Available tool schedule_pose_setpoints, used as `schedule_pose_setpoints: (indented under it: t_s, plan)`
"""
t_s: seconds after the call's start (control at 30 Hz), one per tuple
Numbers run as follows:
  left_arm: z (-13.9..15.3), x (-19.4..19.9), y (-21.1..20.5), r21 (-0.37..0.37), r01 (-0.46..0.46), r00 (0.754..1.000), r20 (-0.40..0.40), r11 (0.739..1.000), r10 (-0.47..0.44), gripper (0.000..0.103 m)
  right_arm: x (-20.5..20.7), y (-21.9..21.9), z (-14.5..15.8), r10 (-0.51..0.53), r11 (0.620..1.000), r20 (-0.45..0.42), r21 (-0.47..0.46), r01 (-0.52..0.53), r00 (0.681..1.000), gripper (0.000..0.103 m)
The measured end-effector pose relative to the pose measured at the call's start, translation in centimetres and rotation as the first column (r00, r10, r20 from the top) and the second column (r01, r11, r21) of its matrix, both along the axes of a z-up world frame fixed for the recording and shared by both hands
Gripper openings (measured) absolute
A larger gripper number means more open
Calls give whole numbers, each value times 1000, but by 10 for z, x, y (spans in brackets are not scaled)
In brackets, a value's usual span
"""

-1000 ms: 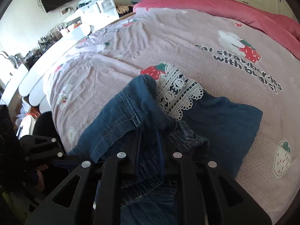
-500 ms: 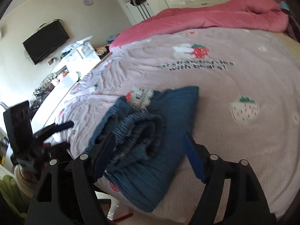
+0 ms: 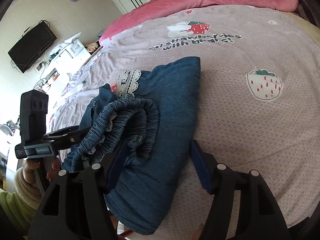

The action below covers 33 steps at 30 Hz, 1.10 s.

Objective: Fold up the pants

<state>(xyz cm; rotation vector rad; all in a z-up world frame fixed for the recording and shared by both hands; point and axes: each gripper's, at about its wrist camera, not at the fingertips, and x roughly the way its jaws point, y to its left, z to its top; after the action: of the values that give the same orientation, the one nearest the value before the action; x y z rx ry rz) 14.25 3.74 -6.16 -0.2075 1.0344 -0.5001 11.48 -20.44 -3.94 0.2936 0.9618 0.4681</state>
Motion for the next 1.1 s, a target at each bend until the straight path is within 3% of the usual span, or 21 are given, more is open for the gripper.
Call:
schedule_pose_setpoints:
  t_s: [0.17,0.23,0.4,0.7,0.9,1.1]
  plan:
    - [-5,-2,-10,2,14,1000,16,1000,-14,48,6,7,-7,-18,1000,-16,-23,17,1000,42]
    - [-2,-6,-14,16,19,999,38,1000,-20,36,5,11,-7,-10,1000,0,-2,10,1000,26]
    - [10,-12,-21,48,12,995,103,999,-17,22,-5,24,7,-19,995,111,-99,30,994,7]
    - [44,-11,-21,51,10,978,207,999,-20,19,5,37,48,25,992,247,-127,7,969,7]
    - [74,21,-15,62,-27,962,274,998,9,19,43,46,75,35,990,318,-139,10,947,7]
    - [82,62,-12,82,-59,958,283,995,33,19,89,54,79,35,986,317,-164,19,948,7]
